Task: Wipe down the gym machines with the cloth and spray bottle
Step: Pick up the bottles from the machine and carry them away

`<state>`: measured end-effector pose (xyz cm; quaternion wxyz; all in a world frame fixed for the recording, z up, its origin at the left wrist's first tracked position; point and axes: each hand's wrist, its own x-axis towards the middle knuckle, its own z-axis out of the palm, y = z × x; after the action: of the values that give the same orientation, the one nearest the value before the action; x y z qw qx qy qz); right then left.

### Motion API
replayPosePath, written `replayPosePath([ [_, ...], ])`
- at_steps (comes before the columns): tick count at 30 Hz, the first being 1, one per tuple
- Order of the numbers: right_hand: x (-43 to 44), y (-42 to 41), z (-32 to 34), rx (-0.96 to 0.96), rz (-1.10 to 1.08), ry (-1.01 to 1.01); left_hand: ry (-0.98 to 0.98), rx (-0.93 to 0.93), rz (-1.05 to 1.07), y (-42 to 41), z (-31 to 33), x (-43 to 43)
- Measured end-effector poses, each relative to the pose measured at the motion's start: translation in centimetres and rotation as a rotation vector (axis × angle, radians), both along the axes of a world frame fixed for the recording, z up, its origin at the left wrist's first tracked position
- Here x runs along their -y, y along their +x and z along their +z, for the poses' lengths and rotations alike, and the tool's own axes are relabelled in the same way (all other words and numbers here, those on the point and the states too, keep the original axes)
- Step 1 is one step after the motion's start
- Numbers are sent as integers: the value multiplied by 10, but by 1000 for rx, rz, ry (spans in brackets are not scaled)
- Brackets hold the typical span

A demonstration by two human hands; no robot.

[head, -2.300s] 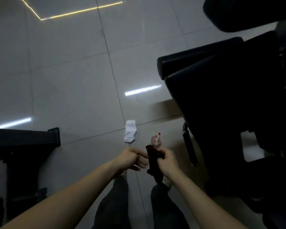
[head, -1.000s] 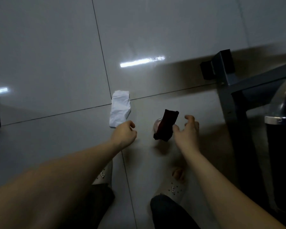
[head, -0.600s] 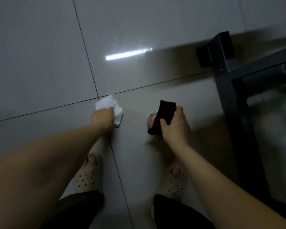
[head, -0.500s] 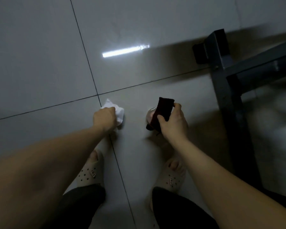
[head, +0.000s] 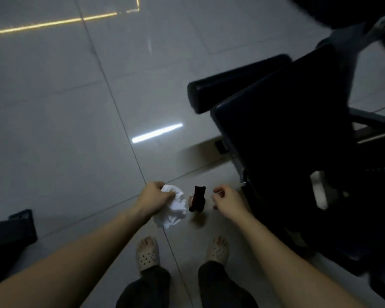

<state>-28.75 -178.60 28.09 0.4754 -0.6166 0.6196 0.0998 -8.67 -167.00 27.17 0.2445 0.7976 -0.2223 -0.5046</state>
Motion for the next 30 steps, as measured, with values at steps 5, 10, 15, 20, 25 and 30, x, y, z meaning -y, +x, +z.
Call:
replayPosePath([
  [5,10,2,151,212,-124,-202,-148,24,-86,18,179,47],
  [10,45,-18,283,427,-213,-388,-374,88,-213,5,320,96],
  [15,113,-48,375,549,-308,-676,-532,187,-355,-24,415,143],
  [20,207,-71,442,585,-307,-846,-606,271,-389,-67,475,213],
  [25,314,-58,463,384,-29,-965,-629,367,-310,-94,500,285],
  [30,402,-15,471,35,301,-995,-612,567,-294,-105,514,321],
])
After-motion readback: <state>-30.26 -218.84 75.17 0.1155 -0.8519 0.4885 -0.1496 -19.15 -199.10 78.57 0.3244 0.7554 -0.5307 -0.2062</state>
